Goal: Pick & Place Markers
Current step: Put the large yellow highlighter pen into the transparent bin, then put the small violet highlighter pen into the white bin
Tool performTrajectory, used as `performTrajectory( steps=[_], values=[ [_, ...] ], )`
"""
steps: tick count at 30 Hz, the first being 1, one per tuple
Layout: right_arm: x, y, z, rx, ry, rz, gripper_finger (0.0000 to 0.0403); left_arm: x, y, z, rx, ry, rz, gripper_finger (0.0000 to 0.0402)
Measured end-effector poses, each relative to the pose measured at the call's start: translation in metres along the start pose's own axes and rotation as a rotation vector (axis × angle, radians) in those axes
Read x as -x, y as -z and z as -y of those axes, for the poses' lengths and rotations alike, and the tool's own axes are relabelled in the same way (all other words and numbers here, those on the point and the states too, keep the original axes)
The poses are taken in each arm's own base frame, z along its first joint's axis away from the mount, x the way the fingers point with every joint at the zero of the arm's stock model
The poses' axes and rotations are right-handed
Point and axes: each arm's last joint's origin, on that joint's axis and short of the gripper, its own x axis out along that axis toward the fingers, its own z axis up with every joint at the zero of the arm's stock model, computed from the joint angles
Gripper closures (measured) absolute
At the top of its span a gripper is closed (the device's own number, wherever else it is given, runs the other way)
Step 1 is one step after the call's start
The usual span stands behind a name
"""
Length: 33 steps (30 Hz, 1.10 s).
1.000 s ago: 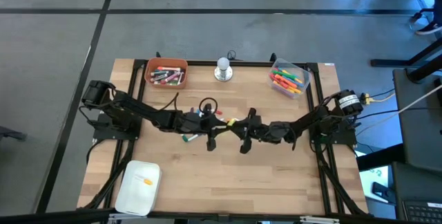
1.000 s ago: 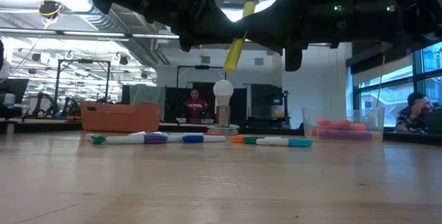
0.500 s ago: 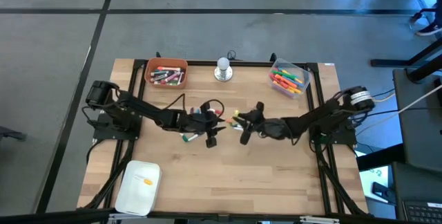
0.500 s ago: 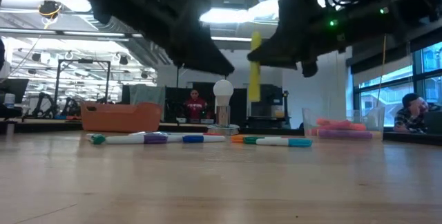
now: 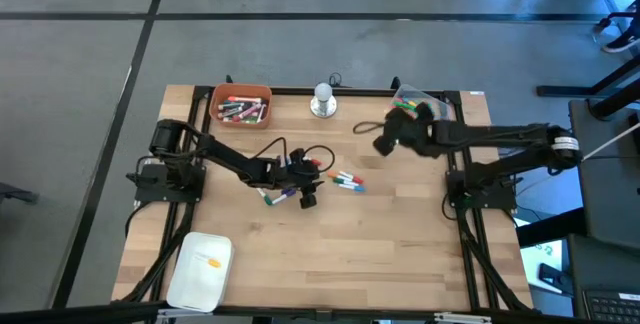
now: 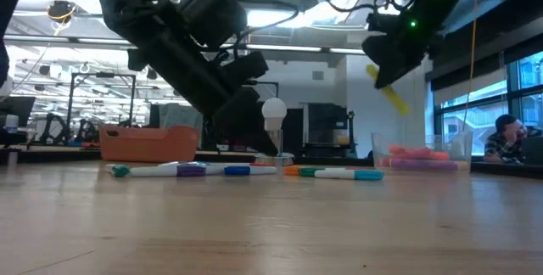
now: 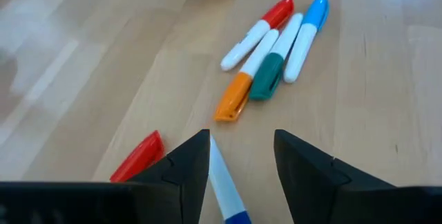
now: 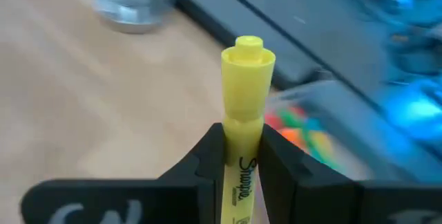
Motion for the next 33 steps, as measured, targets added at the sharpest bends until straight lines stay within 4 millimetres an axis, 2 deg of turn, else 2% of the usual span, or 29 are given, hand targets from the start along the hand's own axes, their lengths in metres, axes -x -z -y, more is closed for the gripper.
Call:
performTrajectory(
  steps=[4, 8, 15, 18, 24, 28, 33],
  values=[
    [-0.006, -0.011, 0.025, 0.027, 0.150, -0.078, 0.0340, -0.001, -0.001, -0.001, 0.004, 0.001, 0.005, 0.0246],
    [-0.016, -0.011, 0.046, 0.037, 0.238, -0.156, 0.0340, -0.001, -0.004, -0.001, -0.008, 0.004, 0.034, 0.0247],
    [-0.045, 0.018, 0.070, 0.110, 0.324, -0.316, 0.0340, -0.001, -0.005, 0.000, -0.014, 0.026, 0.052, 0.0248],
    [-0.054, 0.032, 0.072, 0.089, 0.302, -0.344, 0.0329, -0.001, -0.006, 0.000, -0.011, 0.031, 0.060, 0.0248],
    [-0.068, 0.050, 0.071, 0.048, 0.309, -0.315, 0.0188, 0.000, -0.010, 0.001, 0.012, 0.046, 0.101, 0.0245],
    [-0.065, 0.047, 0.055, 0.045, 0.143, -0.272, 0.0127, 0.002, -0.010, 0.005, 0.012, 0.072, 0.101, 0.0246],
    [-0.047, 0.026, 0.028, 0.025, 0.036, -0.125, 0.0117, 0.003, -0.011, 0.007, 0.005, 0.074, 0.105, 0.0246]
  ],
)
